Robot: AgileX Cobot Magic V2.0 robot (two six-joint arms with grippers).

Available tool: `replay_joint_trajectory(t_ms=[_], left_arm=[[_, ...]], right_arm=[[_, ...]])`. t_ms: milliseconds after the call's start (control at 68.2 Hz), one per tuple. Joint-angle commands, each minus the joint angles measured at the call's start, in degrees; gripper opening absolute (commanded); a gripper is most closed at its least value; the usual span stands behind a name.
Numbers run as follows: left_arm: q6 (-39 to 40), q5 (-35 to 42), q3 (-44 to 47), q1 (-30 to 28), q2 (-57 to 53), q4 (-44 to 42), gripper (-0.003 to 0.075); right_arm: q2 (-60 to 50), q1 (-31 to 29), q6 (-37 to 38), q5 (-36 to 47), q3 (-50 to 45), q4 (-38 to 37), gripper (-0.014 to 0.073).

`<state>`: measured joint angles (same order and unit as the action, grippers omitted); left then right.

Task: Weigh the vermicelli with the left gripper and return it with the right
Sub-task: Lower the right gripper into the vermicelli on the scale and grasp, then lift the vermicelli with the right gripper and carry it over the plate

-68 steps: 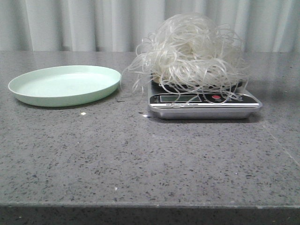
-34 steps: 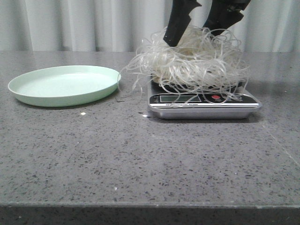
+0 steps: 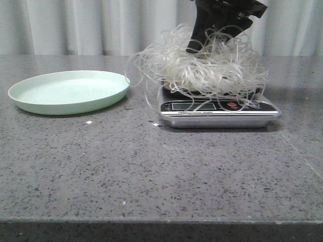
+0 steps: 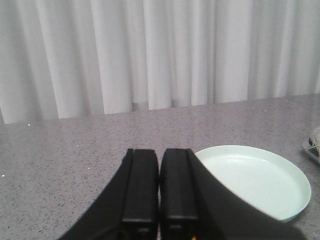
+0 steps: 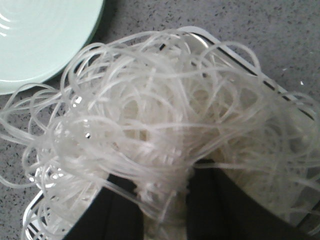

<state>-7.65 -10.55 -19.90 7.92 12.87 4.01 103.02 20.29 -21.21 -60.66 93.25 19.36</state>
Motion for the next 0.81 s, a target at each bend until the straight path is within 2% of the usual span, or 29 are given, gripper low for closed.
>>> replay_joint_trajectory(t_ms=[0,205,543,645,792], left_arm=[[0.45,4.05,-1.64,-0.21,0.44,0.61,0.0137],[0.45,4.05,-1.64,-0.21,0.44,0.61,0.0137],[0.45,4.03,-1.64,-0.21,0.44,0.61,0.0137],[0.45,4.03,-1.64,-0.21,0.44,0.61,0.0137],[0.45,4.03,-1.64,-0.21,0.44,0.61,0.0137]], right_arm=[[-1.44,0.09,-0.15,-3.49,0.49,0.4,0.0153],[-3.4,0.09,-0.15,-4.21,3.88,0.4,0.0152],[-6.94,0.09,-0.1,-7.55,17.97,0.61,0.0152],[-6.94,0.09,-0.1,-7.87,23.02,3.44,0.0152],[-6.94,0.9,-0.1,-4.73,27.53,12.0,0.0152]])
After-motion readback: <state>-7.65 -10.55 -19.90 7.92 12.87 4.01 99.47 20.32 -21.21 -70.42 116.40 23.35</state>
